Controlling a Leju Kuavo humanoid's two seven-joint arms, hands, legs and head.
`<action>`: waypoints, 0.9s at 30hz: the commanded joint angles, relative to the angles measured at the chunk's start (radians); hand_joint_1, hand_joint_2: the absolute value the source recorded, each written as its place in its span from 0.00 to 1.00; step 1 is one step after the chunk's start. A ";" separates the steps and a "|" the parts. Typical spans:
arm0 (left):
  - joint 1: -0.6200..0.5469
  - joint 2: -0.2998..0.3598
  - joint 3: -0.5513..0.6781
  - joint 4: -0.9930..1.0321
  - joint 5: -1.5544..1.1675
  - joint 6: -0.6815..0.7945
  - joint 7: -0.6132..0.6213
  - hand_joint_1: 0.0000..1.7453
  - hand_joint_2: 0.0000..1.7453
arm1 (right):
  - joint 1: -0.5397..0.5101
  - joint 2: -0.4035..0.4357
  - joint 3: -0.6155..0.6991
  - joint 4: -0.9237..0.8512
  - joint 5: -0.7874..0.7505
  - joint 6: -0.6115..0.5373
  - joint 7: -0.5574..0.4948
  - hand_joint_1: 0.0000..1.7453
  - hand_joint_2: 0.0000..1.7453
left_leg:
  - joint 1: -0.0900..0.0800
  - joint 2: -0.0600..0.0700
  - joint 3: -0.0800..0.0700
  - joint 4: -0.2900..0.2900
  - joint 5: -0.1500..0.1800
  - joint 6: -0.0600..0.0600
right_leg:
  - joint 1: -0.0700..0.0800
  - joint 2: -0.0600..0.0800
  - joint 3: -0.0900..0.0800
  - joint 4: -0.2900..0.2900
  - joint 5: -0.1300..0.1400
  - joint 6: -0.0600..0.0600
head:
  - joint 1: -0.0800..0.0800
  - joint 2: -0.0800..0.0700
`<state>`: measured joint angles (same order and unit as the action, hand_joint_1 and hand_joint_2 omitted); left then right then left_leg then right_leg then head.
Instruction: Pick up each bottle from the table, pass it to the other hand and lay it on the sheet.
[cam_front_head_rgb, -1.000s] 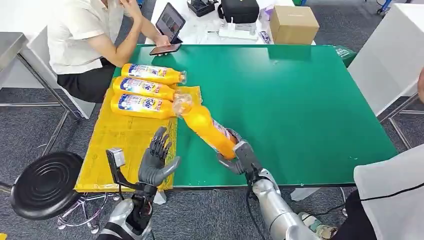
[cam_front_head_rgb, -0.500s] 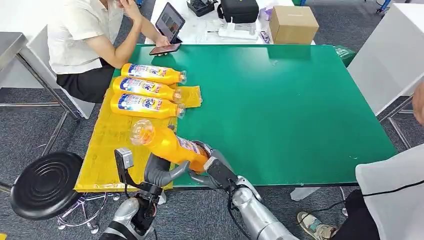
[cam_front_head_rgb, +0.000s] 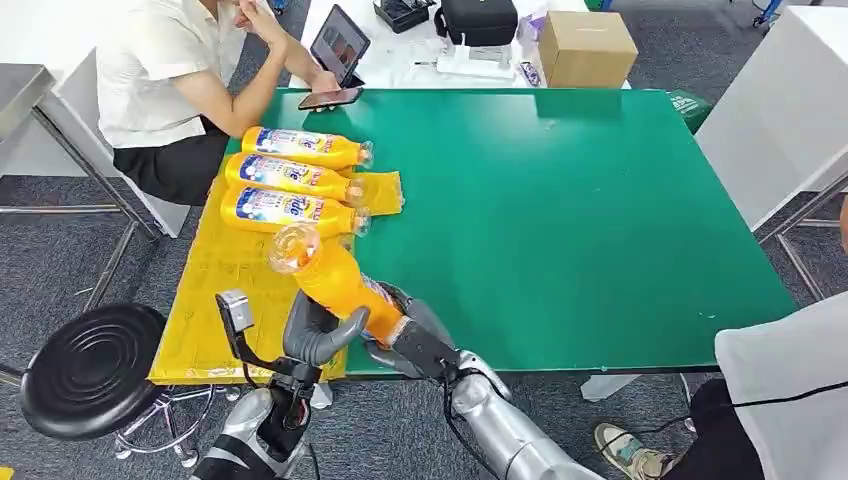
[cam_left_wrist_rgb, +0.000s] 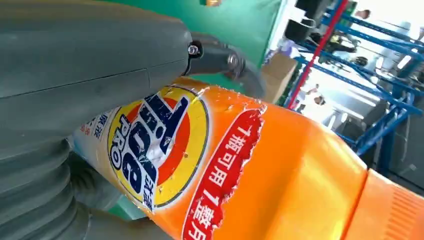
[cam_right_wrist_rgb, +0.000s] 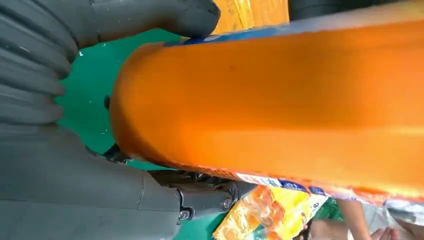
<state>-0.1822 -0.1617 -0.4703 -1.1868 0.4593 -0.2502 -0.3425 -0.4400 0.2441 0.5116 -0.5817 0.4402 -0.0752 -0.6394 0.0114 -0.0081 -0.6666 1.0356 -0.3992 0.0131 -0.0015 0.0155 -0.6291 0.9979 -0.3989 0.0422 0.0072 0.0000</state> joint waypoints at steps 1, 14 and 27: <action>-0.081 -0.009 -0.027 0.103 0.015 0.039 0.041 1.00 1.00 | -0.020 0.010 0.111 0.069 0.019 -0.038 0.015 0.72 1.00 | -0.001 -0.001 0.006 -0.001 -0.002 0.000 | 0.000 -0.003 0.006 0.000 -0.002 -0.001 | 0.000 0.000; -0.091 0.084 -0.008 0.061 -0.163 0.170 -0.014 1.00 1.00 | 0.042 -0.017 0.166 -0.047 0.085 -0.279 -0.003 0.00 0.00 | -0.001 0.001 0.004 -0.001 -0.001 0.000 | 0.000 0.000 0.003 0.000 -0.001 -0.001 | 0.000 0.000; -0.126 0.163 0.160 0.003 -0.760 0.531 -0.011 1.00 1.00 | 0.142 -0.069 0.115 -0.189 0.072 -0.359 -0.015 0.00 0.00 | 0.000 -0.001 0.003 -0.001 -0.001 0.000 | 0.000 -0.002 0.003 0.000 -0.002 -0.001 | 0.000 0.000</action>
<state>-0.2252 -0.0507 -0.3482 -1.2356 -0.0682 0.1043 -0.3529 -0.3078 0.2098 0.6241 -0.7355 0.5219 -0.4132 -0.6432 0.0119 -0.0084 -0.6675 1.0355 -0.3990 0.0127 -0.0013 0.0153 -0.6301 0.9981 -0.3993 0.0417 0.0072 0.0000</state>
